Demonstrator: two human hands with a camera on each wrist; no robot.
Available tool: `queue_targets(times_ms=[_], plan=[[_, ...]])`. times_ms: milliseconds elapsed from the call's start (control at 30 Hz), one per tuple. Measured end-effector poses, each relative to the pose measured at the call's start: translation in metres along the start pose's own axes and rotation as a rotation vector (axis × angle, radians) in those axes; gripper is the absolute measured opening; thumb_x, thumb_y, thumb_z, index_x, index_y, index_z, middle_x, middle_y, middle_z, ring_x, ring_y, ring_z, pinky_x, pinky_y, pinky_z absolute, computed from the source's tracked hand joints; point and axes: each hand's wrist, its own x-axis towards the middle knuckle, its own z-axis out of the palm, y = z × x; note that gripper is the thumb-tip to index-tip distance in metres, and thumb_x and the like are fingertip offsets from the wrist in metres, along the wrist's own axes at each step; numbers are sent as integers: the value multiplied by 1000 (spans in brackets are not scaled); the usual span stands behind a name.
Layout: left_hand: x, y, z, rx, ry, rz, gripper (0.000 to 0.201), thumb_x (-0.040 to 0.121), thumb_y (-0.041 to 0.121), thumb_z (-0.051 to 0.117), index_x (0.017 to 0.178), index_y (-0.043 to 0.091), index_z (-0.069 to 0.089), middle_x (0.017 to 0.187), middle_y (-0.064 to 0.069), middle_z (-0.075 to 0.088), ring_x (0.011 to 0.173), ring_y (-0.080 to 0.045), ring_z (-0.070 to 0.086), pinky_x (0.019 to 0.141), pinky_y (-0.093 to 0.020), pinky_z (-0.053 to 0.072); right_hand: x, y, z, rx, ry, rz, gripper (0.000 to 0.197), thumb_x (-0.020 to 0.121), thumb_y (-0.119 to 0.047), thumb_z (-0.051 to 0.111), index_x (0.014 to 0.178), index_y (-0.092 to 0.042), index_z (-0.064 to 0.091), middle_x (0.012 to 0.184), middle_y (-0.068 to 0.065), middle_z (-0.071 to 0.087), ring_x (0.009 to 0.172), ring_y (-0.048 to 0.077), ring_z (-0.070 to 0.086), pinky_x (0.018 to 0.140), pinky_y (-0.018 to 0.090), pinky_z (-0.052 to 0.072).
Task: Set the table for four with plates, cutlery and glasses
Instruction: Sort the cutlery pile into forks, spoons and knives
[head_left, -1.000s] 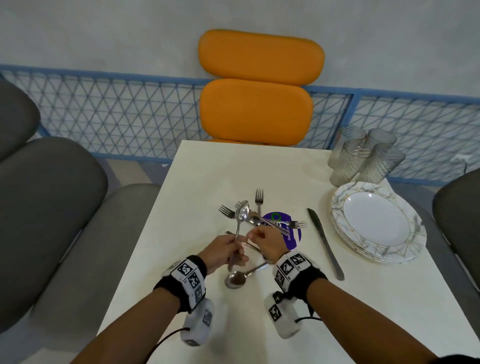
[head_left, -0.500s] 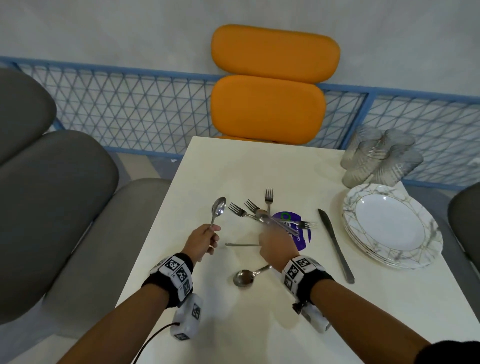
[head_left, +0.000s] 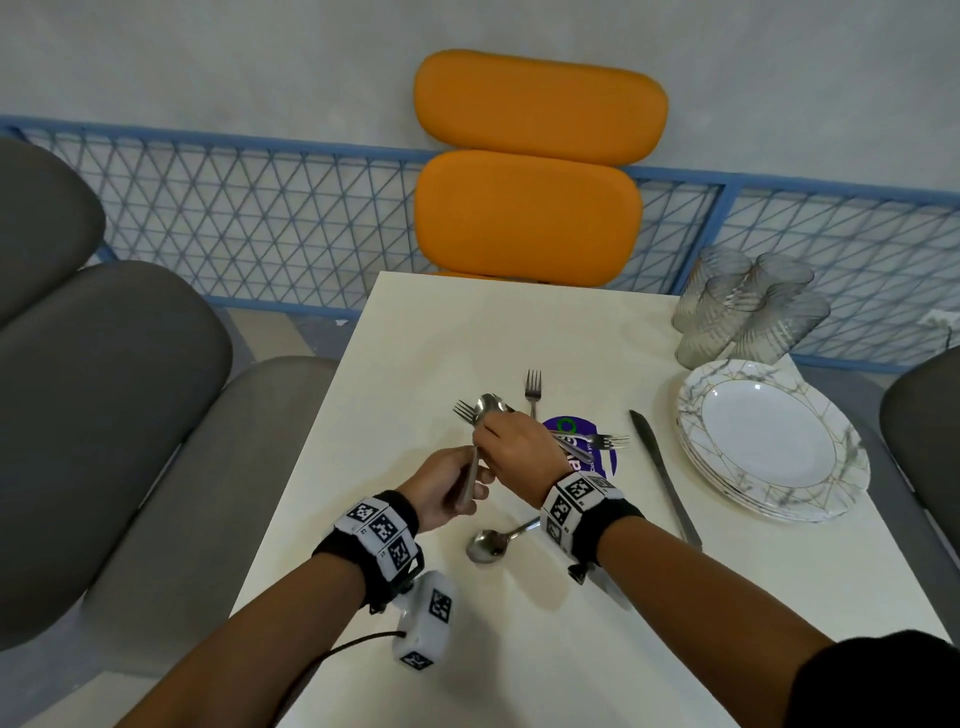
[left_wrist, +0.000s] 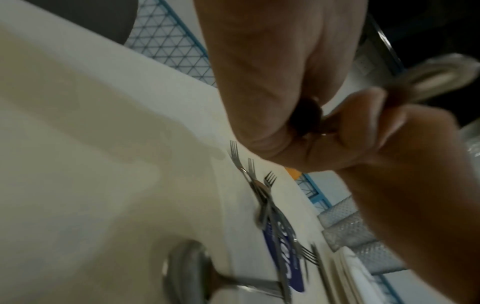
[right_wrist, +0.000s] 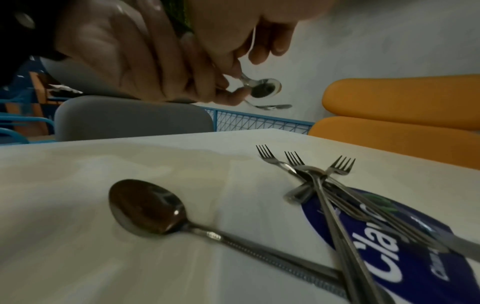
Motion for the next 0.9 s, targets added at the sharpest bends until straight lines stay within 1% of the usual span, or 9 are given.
queue_targets(times_ms=[100,267,367,467,533,600,700,767,900], plan=[[2,-6,6,-96,16,-6,29,98,16,29,73,16,45,49,4,43,36,-6,33,31,-14,24,-1,-1,3,-49,-8,19,24,52,2,78,67,-8,61,64,9,60,50,28,57,43,37,50],[4,-13,16,-208,51,54,40,102,23,30,73,8,52,45,0,48,41,-13,55,39,-22,46,-3,0,1,-116,-21,14,20,53,-5,78,65,-10,63,64,6,62,58,24,62,50,36,54],[3,-11,14,-217,47,29,39,102,19,32,68,9,49,45,2,49,37,-6,49,36,-17,39,-4,5,8,-102,-42,-10,20,52,-3,77,66,-10,66,68,5,65,65,25,64,55,39,55],[3,-11,8,-208,8,-9,29,101,13,33,76,10,49,51,4,47,34,-2,37,31,-13,27,-10,11,16,57,-54,57,27,58,-2,74,84,-8,69,81,9,68,77,30,65,66,42,57],[4,-14,4,-183,18,-12,25,100,10,31,85,9,51,53,4,44,34,-2,32,32,-13,25,-19,10,17,252,-20,175,33,74,-4,63,107,-6,63,105,13,65,102,33,59,86,43,52],[6,-17,-1,-145,55,-4,23,100,12,31,94,8,53,55,4,39,35,-3,28,33,-14,24,-32,5,17,350,-52,266,41,83,-1,52,123,-5,53,125,13,54,119,28,47,103,35,40],[9,-22,-11,-137,120,37,21,100,18,36,103,7,53,58,4,33,35,-3,28,34,-14,24,-49,0,24,372,-56,335,46,87,1,46,133,-7,43,133,9,47,126,22,40,108,27,32],[9,-23,-17,-161,160,83,18,99,22,42,100,8,52,58,3,31,35,-3,28,35,-14,23,-57,1,30,380,-123,371,45,87,-4,48,131,-10,45,130,6,48,124,21,41,107,29,36],[9,-21,-25,-218,191,130,10,98,17,43,91,10,47,56,3,31,34,-4,28,34,-15,23,-72,4,38,199,-460,186,40,82,-20,61,122,-15,55,121,4,54,112,23,48,98,36,40]])
